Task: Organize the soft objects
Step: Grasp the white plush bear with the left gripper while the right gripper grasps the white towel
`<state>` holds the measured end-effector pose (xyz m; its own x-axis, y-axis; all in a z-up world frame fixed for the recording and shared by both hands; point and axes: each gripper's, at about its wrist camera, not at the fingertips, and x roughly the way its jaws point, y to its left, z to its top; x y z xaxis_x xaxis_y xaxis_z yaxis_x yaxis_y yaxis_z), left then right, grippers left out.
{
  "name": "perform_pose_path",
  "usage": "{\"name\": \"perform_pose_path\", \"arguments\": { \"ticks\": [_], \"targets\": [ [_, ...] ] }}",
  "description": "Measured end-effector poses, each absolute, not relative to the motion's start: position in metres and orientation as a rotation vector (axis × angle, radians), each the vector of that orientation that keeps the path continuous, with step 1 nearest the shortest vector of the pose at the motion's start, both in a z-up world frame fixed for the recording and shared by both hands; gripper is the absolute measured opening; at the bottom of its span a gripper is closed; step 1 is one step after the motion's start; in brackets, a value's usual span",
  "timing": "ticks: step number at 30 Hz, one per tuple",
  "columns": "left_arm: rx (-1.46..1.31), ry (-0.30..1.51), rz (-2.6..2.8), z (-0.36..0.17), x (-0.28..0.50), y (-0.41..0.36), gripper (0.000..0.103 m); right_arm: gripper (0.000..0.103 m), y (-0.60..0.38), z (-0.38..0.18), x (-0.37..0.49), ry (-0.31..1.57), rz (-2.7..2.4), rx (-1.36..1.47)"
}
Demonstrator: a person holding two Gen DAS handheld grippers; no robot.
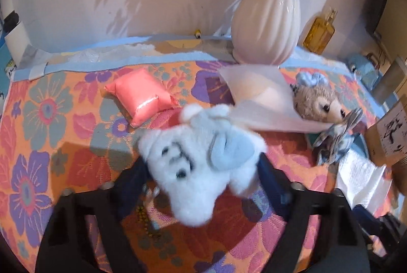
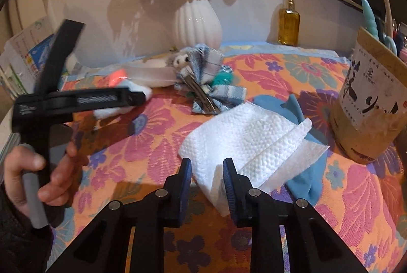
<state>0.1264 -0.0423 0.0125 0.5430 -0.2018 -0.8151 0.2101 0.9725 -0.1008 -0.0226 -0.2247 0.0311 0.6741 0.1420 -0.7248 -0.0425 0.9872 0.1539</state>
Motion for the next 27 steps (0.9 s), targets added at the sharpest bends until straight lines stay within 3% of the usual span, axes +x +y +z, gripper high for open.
{"name": "perform_pose_path", "arguments": {
  "ticks": [2, 18, 19, 21, 22, 23, 27],
  "targets": [
    [0.041, 0.965, -0.251, 0.015, 0.120, -0.044, 0.063, 0.019, -0.224, 0.035, -0.027, 0.804, 0.119, 0.134],
    [-0.063, 0.858, -0.303, 0.035, -0.024, -0.013, 0.063, 0.019, -0.247, 0.050, -0.103, 0.802, 0.294, 0.254],
    [-0.058, 0.855, -0.294, 0.033, -0.025, -0.012, 0.063, 0.023, -0.250, 0.050, -0.104, 0.810, 0.274, 0.258],
    [-0.082, 0.855, -0.286, 0.027, -0.025, -0.009, 0.063, 0.043, -0.262, 0.046, -0.100, 0.859, 0.233, 0.291],
    [-0.101, 0.853, -0.287, 0.025, -0.024, -0.005, 0.063, 0.067, -0.267, 0.044, -0.095, 0.885, 0.223, 0.314],
    [-0.116, 0.854, -0.284, 0.021, -0.023, -0.003, 0.063, 0.079, -0.273, 0.041, -0.091, 0.906, 0.214, 0.341],
    [-0.141, 0.850, -0.295, 0.020, -0.022, 0.001, 0.064, 0.079, -0.280, 0.029, -0.068, 0.967, 0.144, 0.348]
  ]
}}
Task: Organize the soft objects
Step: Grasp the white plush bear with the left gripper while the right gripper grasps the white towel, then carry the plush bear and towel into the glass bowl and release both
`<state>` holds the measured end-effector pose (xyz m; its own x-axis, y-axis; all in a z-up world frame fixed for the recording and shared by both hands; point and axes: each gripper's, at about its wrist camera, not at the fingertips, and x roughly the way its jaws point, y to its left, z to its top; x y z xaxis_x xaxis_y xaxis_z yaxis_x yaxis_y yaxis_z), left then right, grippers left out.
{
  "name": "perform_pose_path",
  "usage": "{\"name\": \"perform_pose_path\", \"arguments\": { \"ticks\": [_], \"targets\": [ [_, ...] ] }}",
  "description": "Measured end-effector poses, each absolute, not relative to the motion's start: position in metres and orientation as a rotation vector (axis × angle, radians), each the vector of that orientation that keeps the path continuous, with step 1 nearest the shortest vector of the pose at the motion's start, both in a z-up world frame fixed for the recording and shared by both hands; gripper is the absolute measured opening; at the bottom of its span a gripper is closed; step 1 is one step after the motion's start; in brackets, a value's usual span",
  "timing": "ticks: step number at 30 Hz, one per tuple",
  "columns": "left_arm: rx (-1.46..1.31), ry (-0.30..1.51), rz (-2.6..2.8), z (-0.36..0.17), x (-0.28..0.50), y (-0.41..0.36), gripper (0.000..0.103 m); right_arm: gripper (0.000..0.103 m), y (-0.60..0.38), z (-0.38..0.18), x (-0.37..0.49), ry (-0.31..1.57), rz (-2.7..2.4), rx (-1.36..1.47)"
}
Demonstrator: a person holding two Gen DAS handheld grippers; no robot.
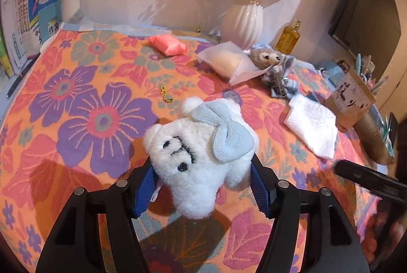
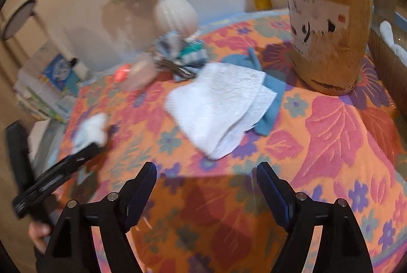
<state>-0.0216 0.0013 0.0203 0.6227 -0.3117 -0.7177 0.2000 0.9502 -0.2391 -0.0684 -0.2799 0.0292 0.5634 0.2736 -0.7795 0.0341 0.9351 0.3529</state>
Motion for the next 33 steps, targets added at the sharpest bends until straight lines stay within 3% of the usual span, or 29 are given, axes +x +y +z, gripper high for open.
{"name": "perform_pose_path", "arguments": {
  "ticks": [11, 12, 14, 17, 21, 33],
  "targets": [
    [-0.165, 0.830, -0.326, 0.020, -0.024, 0.005, 0.065, 0.081, -0.212, 0.022, 0.007, 0.975, -0.066, 0.078],
    [-0.171, 0.828, -0.328, 0.020, -0.024, 0.006, 0.065, 0.076, -0.211, 0.023, 0.008, 0.966, -0.083, 0.075],
    [-0.175, 0.823, -0.330, 0.020, -0.025, 0.006, 0.065, 0.046, -0.213, 0.025, 0.007, 0.945, -0.099, 0.081],
    [-0.166, 0.819, -0.335, 0.021, -0.026, 0.004, 0.065, 0.011, -0.221, 0.028, 0.001, 0.919, -0.064, 0.117],
    [-0.150, 0.813, -0.330, 0.021, -0.027, 0.002, 0.065, 0.009, -0.236, 0.038, -0.021, 0.859, 0.084, 0.256],
    [-0.045, 0.805, -0.306, 0.022, -0.034, -0.013, 0.065, 0.009, -0.272, 0.051, -0.106, 0.835, 0.102, 0.227]
  ]
}}
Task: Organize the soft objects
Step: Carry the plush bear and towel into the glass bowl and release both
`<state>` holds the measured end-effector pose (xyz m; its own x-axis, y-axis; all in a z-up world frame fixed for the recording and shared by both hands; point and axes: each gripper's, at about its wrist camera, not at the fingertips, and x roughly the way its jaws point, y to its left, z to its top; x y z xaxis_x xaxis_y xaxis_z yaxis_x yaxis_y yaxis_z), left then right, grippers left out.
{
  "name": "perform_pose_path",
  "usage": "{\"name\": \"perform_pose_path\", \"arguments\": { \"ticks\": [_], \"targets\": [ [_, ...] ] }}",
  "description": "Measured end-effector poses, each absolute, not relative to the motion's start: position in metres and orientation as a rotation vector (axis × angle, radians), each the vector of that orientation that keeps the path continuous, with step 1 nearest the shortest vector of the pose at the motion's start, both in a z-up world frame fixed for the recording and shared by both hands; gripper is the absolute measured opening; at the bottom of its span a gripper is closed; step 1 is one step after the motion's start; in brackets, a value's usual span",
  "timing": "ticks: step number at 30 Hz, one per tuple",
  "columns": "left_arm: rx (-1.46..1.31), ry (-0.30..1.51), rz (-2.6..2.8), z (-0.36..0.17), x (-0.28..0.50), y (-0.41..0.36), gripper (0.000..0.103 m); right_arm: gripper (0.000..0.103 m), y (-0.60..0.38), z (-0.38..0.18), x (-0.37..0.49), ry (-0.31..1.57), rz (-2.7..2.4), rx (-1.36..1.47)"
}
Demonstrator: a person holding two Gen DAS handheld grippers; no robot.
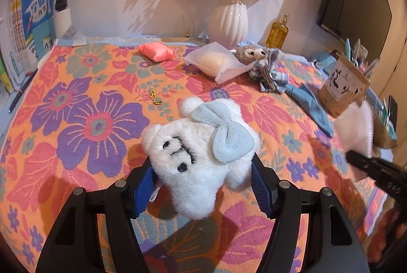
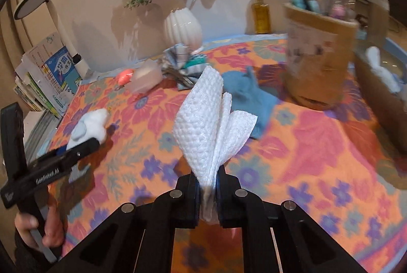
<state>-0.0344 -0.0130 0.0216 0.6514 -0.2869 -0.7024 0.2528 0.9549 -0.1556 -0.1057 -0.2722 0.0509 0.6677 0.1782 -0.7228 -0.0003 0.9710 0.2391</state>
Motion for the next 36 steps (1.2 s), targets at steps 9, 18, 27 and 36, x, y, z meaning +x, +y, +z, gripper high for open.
{"name": "perform_pose_path", "arguments": {
  "ticks": [9, 18, 27, 36],
  "targets": [
    [0.004, 0.785, -0.315, 0.028, -0.064, -0.038, 0.065, 0.009, -0.310, 0.056, -0.130, 0.820, 0.040, 0.231],
    [0.023, 0.756, -0.478, 0.059, -0.096, -0.101, 0.065, 0.009, -0.348, 0.068, -0.147, 0.844, 0.087, 0.405],
    [0.199, 0.635, -0.688, 0.121, -0.116, -0.220, 0.065, 0.009, -0.405, 0.104, -0.181, 0.768, 0.127, 0.565],
    [0.197, 0.668, -0.798, 0.138, -0.091, -0.320, 0.065, 0.009, -0.482, 0.143, -0.202, 0.651, -0.224, 0.432]
  ]
}}
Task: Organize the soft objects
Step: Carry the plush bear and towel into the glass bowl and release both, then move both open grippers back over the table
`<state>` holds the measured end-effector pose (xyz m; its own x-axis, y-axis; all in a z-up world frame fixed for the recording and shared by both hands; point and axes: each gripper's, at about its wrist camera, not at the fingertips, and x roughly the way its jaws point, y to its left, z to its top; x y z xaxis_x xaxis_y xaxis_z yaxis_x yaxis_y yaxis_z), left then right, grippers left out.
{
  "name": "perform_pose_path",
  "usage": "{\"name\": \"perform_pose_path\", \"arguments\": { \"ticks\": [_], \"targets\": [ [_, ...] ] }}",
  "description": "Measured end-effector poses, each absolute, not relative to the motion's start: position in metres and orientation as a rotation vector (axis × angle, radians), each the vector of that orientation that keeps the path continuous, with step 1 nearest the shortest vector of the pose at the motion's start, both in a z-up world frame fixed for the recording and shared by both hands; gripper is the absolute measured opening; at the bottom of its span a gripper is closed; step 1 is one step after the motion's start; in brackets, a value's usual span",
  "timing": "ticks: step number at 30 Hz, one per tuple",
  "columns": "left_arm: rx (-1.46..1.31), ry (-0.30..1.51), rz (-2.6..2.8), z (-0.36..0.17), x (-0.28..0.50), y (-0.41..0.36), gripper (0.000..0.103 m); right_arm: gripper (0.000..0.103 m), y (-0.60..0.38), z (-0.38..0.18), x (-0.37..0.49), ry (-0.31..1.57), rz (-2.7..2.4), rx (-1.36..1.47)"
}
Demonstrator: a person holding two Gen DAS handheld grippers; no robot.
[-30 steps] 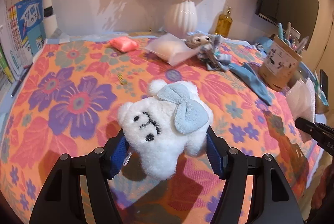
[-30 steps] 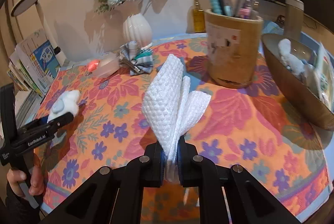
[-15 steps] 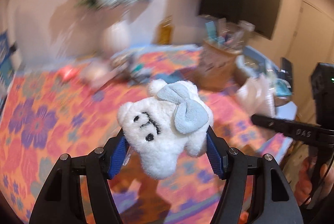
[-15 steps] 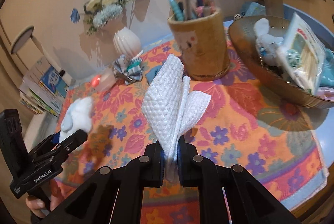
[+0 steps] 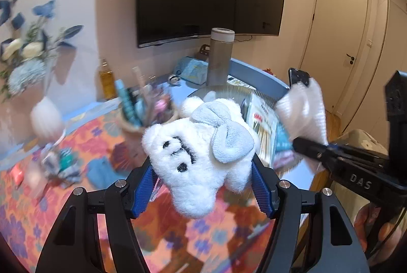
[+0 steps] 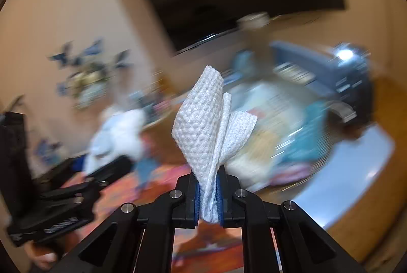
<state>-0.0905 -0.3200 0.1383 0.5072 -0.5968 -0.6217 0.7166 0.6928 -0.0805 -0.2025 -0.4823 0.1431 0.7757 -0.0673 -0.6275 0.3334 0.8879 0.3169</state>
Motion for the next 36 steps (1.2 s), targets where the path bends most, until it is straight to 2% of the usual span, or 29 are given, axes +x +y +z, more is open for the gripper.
{"name": "perform_pose_path", "arguments": {
  "ticks": [6, 13, 15, 16, 17, 18, 24, 28, 36],
  "targets": [
    [0.204, 0.691, -0.817, 0.127, -0.074, -0.372, 0.065, 0.009, -0.535, 0.136, -0.180, 0.674, -0.381, 0.409],
    [0.199, 0.719, -0.781, 0.104, -0.050, -0.393, 0.071, 0.011, -0.566, 0.121, -0.158, 0.720, -0.387, 0.483],
    [0.192, 0.731, -0.803, 0.100, -0.047, -0.396, 0.083, 0.016, -0.570, 0.115, -0.151, 0.759, -0.379, 0.492],
    [0.201, 0.749, -0.822, 0.097, -0.046, -0.397, 0.085, 0.031, -0.572, 0.110, -0.147, 0.800, -0.369, 0.506],
    [0.214, 0.766, -0.838, 0.094, -0.046, -0.399, 0.089, 0.055, -0.574, 0.106, -0.147, 0.838, -0.357, 0.523],
    [0.229, 0.778, -0.843, 0.091, -0.047, -0.399, 0.092, 0.061, -0.575, 0.101, -0.147, 0.862, -0.349, 0.537],
    [0.249, 0.764, -0.883, 0.094, -0.065, -0.383, 0.092, 0.064, -0.578, 0.106, -0.181, 0.803, -0.306, 0.640],
    [0.233, 0.726, -0.902, 0.111, -0.078, -0.362, 0.093, 0.069, -0.579, 0.121, -0.207, 0.729, -0.315, 0.683],
    [0.164, 0.646, -0.854, 0.141, -0.090, -0.295, 0.096, 0.075, -0.549, 0.144, -0.226, 0.673, -0.275, 0.676]
  ]
}}
